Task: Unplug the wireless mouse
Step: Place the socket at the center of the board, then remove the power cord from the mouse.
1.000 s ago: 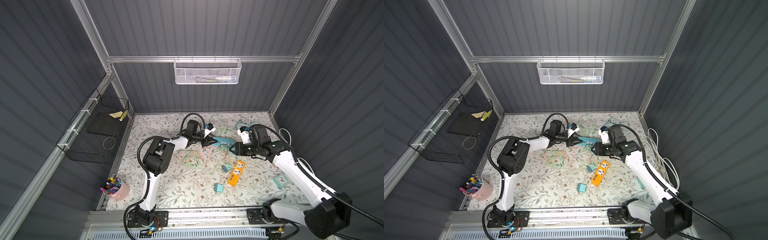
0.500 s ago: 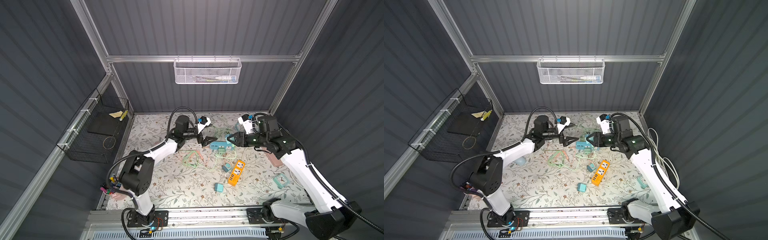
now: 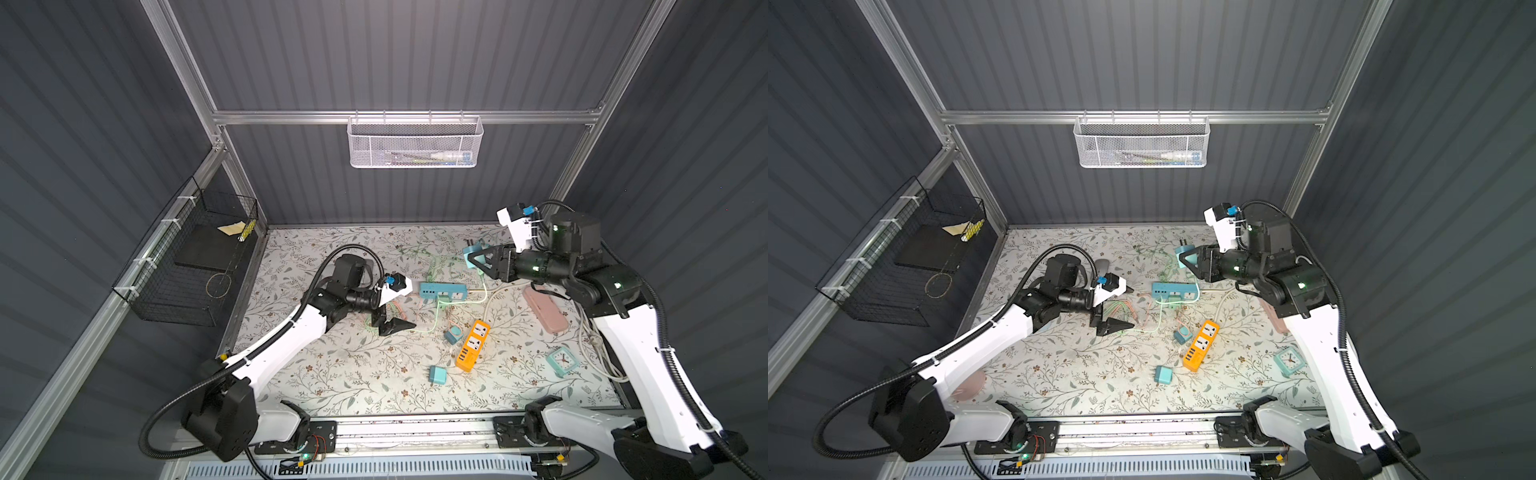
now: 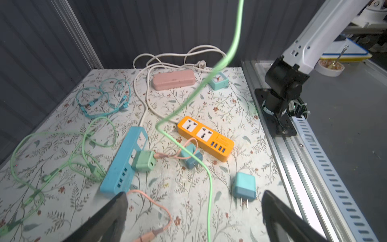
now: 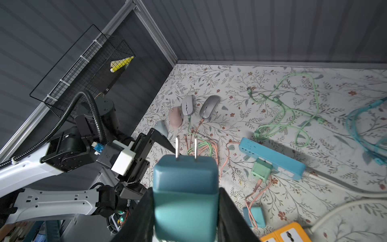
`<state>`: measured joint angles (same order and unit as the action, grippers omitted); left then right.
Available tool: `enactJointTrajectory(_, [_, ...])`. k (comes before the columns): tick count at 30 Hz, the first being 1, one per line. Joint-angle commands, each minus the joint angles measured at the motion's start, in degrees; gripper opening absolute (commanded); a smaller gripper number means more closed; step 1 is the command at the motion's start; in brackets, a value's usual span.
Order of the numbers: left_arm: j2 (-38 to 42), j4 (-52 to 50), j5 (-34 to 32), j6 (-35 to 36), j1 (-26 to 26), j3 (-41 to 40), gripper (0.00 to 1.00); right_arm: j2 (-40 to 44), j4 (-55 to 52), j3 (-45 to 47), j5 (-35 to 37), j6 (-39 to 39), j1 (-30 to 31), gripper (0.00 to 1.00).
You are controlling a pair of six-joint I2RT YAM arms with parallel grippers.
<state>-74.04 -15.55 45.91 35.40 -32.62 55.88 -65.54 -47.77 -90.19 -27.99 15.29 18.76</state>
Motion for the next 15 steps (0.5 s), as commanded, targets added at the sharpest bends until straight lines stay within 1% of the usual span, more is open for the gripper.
enactJointTrajectory(1, [4.55,-10.65,-9.37,7.53,-0.92,-3.59,0.98,0.96,-3.43,-2.06,1.89,-2.08,-0.31,0.1])
enactJointTrajectory(3, [5.34,-10.82,-19.11,9.1,-3.51,-4.99,0.97,0.95,-3.88,-2.77,1.87,-2.19,-0.31,0.11])
enactJointTrajectory(4, [4.61,-12.24,-22.48,10.76,-4.2,-4.67,0.95,1.02,-4.21,-3.2,1.97,-2.36,-0.33,0.11])
enactJointTrajectory(6, [2.51,-13.05,-26.72,12.27,-5.03,-4.28,0.91,1.02,-4.67,-3.58,2.38,-2.61,-0.31,0.11])
enactJointTrajectory(7, [1.34,-13.02,-28.71,12.59,-5.17,-4.16,0.88,2.3,-4.79,-3.61,2.6,-2.68,-0.31,0.11])
enactJointTrajectory(8, [0.36,-12.88,-28.75,12.56,-5.17,-3.98,0.85,2.98,-4.99,-3.52,2.74,-2.72,-0.35,0.11])
enactJointTrajectory(12, [-5.58,-14.85,-29.59,13.63,-5.25,-2.52,0.6,4.64,-5.23,-2.59,3.53,-2.9,-0.4,0.11])
enactJointTrajectory(13, [-6.59,-14.76,-30.76,13.84,-5.39,-2.74,0.59,5.16,-5.33,-2.24,3.84,-2.98,-0.4,0.11])
enactJointTrajectory(15, [-7.7,-13.84,-31.77,13.27,-5.48,-3.21,0.6,6.26,-5.32,-1.6,4.5,-3.29,-0.48,0.12])
